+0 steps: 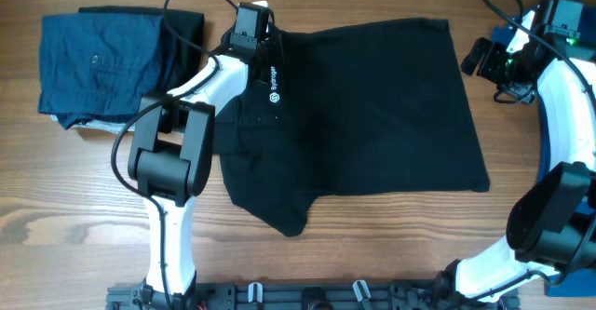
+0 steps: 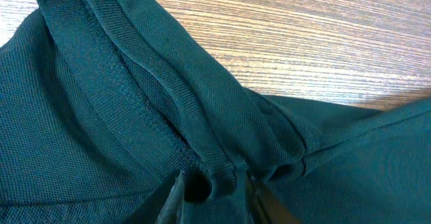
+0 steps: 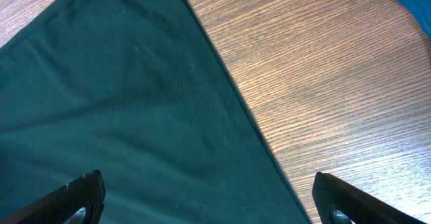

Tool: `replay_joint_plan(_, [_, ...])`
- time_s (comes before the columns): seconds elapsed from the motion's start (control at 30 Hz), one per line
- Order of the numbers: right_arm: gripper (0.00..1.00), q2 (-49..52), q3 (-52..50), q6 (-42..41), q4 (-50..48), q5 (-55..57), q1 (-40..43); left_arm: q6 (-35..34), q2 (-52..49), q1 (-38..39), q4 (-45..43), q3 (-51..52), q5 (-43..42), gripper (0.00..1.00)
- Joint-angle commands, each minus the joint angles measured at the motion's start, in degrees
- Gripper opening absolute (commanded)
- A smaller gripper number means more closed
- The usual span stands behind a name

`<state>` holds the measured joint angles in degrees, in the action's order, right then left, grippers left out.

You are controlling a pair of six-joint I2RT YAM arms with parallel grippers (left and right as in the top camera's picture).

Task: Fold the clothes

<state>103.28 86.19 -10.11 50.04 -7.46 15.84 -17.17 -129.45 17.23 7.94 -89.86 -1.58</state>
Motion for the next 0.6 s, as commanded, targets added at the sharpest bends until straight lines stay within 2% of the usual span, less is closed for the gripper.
replay_joint_plan(0.0, [1.0, -0.42, 0.48, 0.98, -0.13, 0.33, 0.13, 0.28, -0.66, 0.17, 0.09, -0.63, -0.28, 0.26])
replay_joint_plan(0.2, [1.0, -0.42, 0.48, 0.96, -0.13, 0.33, 0.13, 0.31, -0.81, 0.17, 0.11, -0.63, -0.28, 0.31])
replay_joint_plan(0.57, [1.0, -0.42, 0.48, 0.96, -0.13, 0.33, 0.13, 0.31, -1.62, 0.13, 0.37, -0.63, -0.26, 0.33])
